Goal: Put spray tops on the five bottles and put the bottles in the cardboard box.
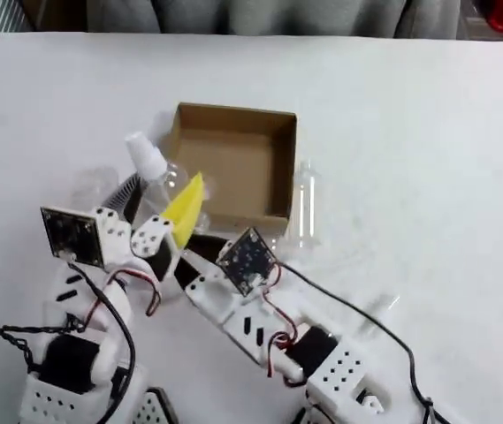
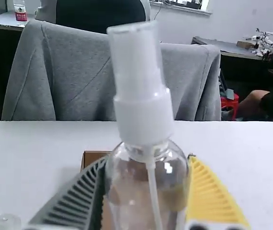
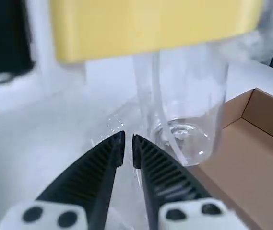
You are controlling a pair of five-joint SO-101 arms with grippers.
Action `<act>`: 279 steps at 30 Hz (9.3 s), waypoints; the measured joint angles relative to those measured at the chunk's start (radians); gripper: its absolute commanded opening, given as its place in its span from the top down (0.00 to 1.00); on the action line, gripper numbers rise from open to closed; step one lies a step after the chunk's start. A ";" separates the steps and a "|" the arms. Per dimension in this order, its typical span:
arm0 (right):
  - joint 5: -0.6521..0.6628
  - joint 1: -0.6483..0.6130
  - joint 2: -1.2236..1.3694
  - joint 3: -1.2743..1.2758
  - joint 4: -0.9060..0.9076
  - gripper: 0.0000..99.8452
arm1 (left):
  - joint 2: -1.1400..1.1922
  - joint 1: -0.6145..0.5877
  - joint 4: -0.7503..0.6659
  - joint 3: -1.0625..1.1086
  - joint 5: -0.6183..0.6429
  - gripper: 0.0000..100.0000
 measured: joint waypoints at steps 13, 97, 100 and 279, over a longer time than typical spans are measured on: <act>0.118 0.087 0.000 0.002 0.071 0.98 | 0.000 -0.003 -0.120 0.092 -0.081 0.98; 0.003 0.601 0.712 -0.250 -0.250 0.98 | 2.096 -0.140 -0.999 -0.984 -0.091 0.98; 0.003 0.601 0.712 -0.250 -0.250 0.98 | 2.114 -0.140 -0.999 -0.985 -0.091 0.98; 0.003 0.601 0.712 -0.456 0.147 0.98 | 1.722 -0.287 0.244 -1.005 -0.230 0.86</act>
